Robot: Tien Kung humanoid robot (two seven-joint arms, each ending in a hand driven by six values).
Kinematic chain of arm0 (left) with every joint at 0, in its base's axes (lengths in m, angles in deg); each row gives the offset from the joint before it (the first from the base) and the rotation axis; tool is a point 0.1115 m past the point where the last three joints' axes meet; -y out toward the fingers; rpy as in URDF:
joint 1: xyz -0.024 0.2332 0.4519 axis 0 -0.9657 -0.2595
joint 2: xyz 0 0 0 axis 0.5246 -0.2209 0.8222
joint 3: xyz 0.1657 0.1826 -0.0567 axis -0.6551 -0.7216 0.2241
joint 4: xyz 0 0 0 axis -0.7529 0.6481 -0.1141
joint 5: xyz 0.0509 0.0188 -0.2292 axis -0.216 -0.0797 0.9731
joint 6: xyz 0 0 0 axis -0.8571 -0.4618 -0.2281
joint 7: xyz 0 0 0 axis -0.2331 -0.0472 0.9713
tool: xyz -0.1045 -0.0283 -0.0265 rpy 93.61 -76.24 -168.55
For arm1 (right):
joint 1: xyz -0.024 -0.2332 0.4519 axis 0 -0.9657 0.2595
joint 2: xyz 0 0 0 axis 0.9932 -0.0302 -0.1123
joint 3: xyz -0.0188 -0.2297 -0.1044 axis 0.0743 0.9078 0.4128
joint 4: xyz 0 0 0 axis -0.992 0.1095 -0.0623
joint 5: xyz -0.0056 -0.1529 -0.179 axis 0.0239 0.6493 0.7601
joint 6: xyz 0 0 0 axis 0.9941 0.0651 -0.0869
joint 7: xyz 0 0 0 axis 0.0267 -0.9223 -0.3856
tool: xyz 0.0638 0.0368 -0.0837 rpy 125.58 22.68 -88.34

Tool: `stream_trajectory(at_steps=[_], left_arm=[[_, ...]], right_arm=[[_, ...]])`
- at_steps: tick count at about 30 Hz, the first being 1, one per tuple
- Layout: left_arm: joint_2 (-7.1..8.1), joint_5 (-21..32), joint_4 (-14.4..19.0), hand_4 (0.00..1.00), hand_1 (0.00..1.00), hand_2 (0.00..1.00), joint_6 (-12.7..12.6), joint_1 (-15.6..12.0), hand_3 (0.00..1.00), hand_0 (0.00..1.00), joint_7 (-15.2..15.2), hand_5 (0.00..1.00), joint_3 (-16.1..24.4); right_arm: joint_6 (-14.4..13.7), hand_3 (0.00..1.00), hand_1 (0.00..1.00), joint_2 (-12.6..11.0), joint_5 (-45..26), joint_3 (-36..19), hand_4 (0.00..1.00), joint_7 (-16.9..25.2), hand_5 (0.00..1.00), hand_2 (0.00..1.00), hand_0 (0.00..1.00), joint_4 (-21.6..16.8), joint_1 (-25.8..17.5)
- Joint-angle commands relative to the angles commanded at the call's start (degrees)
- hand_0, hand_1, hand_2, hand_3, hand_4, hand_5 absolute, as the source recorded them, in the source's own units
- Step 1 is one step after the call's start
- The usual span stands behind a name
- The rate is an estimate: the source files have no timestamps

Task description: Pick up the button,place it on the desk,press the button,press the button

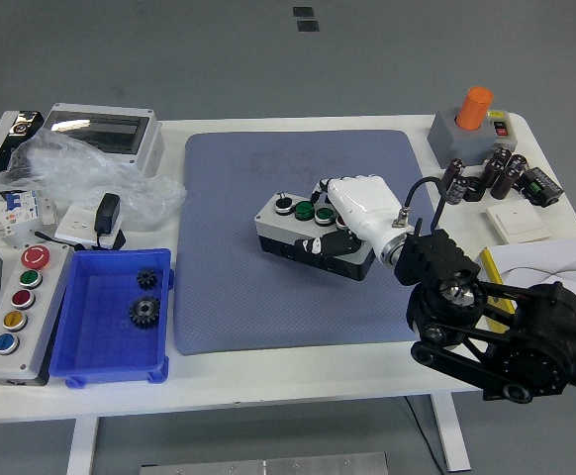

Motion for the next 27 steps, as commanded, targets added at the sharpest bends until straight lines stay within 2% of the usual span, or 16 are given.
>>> stream_trajectory(at_steps=[1, 3, 13, 22, 27], left_arm=[[0.01, -0.01, 0.00, 0.609, 0.701, 0.632, -0.01, 0.02, 0.663, 0.679, -0.01, 0.329, 0.01], [0.01, 0.07, -0.01, 0.609, 0.701, 0.632, -0.02, 0.02, 0.663, 0.679, -0.03, 0.329, -0.05], [-0.14, 0.51, -0.10, 0.608, 0.702, 0.635, 0.03, -0.01, 0.664, 0.678, -0.04, 0.342, -0.80], [-0.19, 0.15, -0.07, 0.606, 0.703, 0.635, 0.03, 0.24, 0.664, 0.678, -0.02, 0.347, -0.81], [-0.27, 0.08, -0.06, 0.603, 0.703, 0.634, 0.04, 0.28, 0.663, 0.679, -0.02, 0.353, -0.92]], right_arm=[[-0.53, 0.322, 0.466, -0.51, -0.34, 0.63, 0.599, 1.31, 0.053, 0.399, 0.202, -0.17, 0.43], [-1.39, 0.322, 0.466, -1.30, -0.63, 1.42, 0.599, 3.66, 0.053, 0.399, 0.202, -0.21, 1.05], [-5.18, 0.313, 0.468, -2.77, -0.96, 3.06, 0.601, 8.96, 0.082, 0.365, 0.248, 0.99, 2.75], [-10.98, 0.314, 0.465, -2.85, -2.12, 7.70, 0.598, 17.16, 0.074, 0.365, 0.240, 1.90, 4.71], [-13.87, 0.318, 0.481, -2.16, -1.50, 10.77, 0.583, 21.11, 0.050, 0.368, 0.263, 3.75, 5.34]])
